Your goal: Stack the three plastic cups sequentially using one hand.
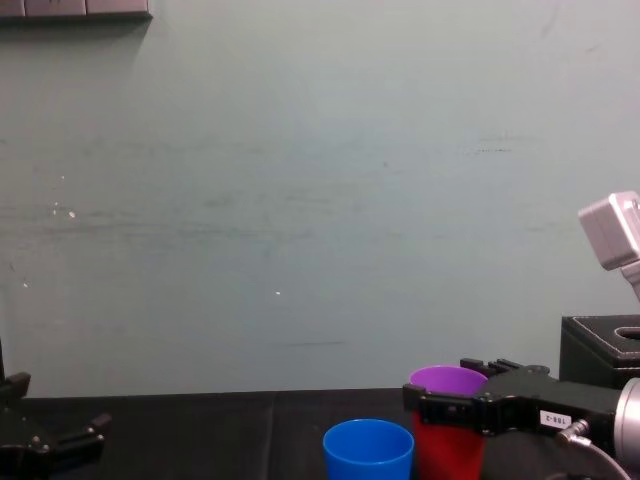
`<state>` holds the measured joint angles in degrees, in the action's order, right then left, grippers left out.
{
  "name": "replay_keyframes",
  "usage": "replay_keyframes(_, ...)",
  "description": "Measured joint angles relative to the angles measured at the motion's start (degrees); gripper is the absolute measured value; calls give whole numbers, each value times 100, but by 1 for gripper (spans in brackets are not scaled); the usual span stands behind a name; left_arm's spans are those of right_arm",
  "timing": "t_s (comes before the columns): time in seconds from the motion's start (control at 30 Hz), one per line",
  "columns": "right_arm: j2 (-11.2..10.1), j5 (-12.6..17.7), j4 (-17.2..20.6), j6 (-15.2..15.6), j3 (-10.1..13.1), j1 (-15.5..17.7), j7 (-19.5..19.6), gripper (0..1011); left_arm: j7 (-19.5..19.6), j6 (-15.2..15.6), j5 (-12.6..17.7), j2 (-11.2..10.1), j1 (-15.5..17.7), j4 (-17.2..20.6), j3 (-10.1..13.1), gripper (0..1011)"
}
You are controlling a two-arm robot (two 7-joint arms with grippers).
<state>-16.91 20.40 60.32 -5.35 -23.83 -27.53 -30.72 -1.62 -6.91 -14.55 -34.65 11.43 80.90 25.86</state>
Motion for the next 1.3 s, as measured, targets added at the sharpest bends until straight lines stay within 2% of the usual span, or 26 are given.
replay_keyframes(0.13, -12, 1, 49, 9, 4, 13, 1, 1003, 0, 0, 0, 0, 0, 0, 0, 1005)
replay_keyframes(0.57, -417, 154, 1300, 358, 209, 510, 96, 1002, 0, 0, 0, 0, 0, 0, 0, 1005)
replay_keyframes(0.8, -787, 358, 2276, 668, 329, 1043, 186, 1003, 0, 0, 0, 0, 0, 0, 0, 1005)
replay_keyframes(0.9, -960, 425, 2650, 695, 365, 1303, 205, 1003, 0, 0, 0, 0, 0, 0, 0, 1005)
replay_keyframes(0.93, -960, 425, 2650, 695, 365, 1303, 205, 1003, 0, 0, 0, 0, 0, 0, 0, 1005)
replay_keyframes(0.97, -1065, 445, 2866, 687, 379, 1463, 215, 1002, 0, 0, 0, 0, 0, 0, 0, 1005)
replay_keyframes(1.1, -1222, 457, 3140, 626, 395, 1727, 217, 1003, 0, 0, 0, 0, 0, 0, 0, 1005)
replay_keyframes(1.2, -1392, 462, 3395, 517, 399, 2079, 216, 1003, 0, 0, 0, 0, 0, 0, 0, 1005)
replay_keyframes(1.3, -1455, 445, 3482, 445, 382, 2254, 217, 1002, 0, 0, 0, 0, 0, 0, 0, 1005)
